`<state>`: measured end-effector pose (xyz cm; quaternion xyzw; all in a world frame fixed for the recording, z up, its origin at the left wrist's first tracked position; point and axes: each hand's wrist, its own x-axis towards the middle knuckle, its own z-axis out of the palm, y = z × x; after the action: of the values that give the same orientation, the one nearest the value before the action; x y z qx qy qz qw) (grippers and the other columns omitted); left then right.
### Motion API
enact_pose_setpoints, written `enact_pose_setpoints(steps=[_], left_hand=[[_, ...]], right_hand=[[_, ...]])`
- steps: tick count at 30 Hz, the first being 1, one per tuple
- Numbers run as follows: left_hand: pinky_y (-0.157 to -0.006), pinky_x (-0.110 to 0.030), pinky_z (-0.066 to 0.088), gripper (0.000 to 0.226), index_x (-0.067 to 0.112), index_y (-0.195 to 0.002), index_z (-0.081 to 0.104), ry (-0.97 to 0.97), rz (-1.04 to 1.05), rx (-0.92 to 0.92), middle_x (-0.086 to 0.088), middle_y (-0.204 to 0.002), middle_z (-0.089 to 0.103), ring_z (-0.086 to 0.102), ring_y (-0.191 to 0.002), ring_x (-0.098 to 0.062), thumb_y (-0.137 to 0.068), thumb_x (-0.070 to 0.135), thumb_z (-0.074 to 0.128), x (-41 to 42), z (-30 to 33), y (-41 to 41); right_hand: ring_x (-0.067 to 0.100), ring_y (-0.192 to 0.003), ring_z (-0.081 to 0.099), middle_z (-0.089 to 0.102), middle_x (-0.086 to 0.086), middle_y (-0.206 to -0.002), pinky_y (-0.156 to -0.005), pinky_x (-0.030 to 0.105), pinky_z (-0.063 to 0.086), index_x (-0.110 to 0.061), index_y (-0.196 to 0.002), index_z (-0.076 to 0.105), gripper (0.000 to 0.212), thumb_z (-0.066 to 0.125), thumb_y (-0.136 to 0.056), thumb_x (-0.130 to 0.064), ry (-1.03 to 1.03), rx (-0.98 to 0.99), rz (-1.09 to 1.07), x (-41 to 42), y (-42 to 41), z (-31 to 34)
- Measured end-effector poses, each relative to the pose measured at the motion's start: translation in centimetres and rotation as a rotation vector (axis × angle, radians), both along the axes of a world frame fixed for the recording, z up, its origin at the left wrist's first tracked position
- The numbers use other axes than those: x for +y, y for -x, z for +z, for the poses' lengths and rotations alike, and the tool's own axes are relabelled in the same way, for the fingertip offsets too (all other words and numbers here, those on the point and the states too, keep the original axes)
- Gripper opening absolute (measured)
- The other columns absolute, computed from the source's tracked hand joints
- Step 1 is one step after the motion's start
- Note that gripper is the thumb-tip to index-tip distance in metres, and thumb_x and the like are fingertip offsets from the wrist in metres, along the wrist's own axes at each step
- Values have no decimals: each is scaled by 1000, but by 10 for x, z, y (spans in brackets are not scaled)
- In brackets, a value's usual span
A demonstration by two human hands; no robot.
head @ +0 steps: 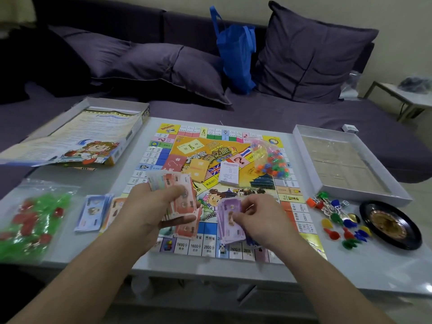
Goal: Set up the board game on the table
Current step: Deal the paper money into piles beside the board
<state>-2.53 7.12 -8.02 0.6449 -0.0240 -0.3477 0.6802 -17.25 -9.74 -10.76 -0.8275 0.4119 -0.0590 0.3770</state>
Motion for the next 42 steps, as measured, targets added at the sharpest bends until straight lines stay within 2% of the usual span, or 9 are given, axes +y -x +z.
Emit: enact_pose_setpoints(steps=[3, 6, 12, 15, 18, 25, 29, 32, 42], left_hand=[[-73, -58, 65, 23, 1, -116, 62, 9, -6, 1, -22, -96, 79, 78, -86, -41, -94, 2, 70, 1, 1, 0], [-87, -62, 59, 24, 3, -115, 63, 4, -9, -1, -21, -97, 79, 78, -87, -42, -93, 2, 72, 1, 0, 2], [-73, -60, 64, 27, 5, -117, 63, 11, -21, -6, -18, -97, 80, 79, -84, -39, -92, 3, 73, 0, 1, 3], [-71, -57, 65, 26, 6, -116, 62, 22, -26, -7, -19, -96, 80, 79, -84, -39, -93, 2, 72, 0, 1, 2], [-76, -56, 63, 27, 5, -115, 64, 15, -21, -7, -18, -98, 80, 79, -85, -39, -90, 2, 74, 0, 1, 3], [-61, -50, 65, 27, 3, -114, 66, -6, -31, -5, -18, -96, 80, 79, -82, -38, -89, 3, 77, 0, -2, 3], [-68, -53, 65, 32, 2, -114, 68, -12, -105, 6, -19, -96, 80, 79, -84, -38, -85, 8, 80, 1, -2, 7], [-64, -48, 66, 34, 3, -113, 70, 5, -211, 22, -21, -96, 79, 79, -86, -37, -82, 13, 81, 0, -1, 17], [-56, -43, 66, 20, 4, -114, 67, 53, -212, 54, -18, -96, 80, 79, -85, -36, -94, 3, 70, 1, 4, 20]], right_hand=[[14, -79, 65, 66, -6, -87, -74, 42, 60, -26, -93, 58, 16, 71, -97, -35, 268, 159, 86, 12, -6, -11], [18, -109, 59, 58, -4, -120, -83, 36, 54, -24, -125, 52, 38, 71, -95, -38, 459, 241, 146, 18, -8, -14], [11, -150, 24, 29, -16, -161, -125, 40, 27, -36, -157, 34, 80, 72, -88, -28, 252, 156, 527, 8, -4, 1], [11, -153, 18, 25, -16, -166, -126, 39, 18, -36, -161, 28, 87, 75, -88, -35, 301, 264, 610, 3, 0, 2], [14, -149, 24, 30, -16, -162, -124, 39, 22, -36, -158, 31, 84, 77, -88, -43, 349, 263, 567, 3, 1, -2], [14, -148, 27, 32, -12, -160, -122, 40, 29, -33, -159, 31, 81, 74, -91, -43, 343, 242, 527, 5, 3, 3], [2, -119, 59, 60, -13, -137, -103, 33, 53, -32, -138, 58, 43, 68, -98, -21, -36, -114, 330, 12, -1, 10], [7, -90, 72, 76, -4, -102, -72, 25, 59, -23, -110, 72, 12, 71, -98, -22, -266, -345, 233, 21, -7, 12], [0, -49, 60, 68, -2, -66, -50, 13, 45, -3, -90, 73, 5, 74, -95, -3, -294, -456, 77, 20, -9, 13]])
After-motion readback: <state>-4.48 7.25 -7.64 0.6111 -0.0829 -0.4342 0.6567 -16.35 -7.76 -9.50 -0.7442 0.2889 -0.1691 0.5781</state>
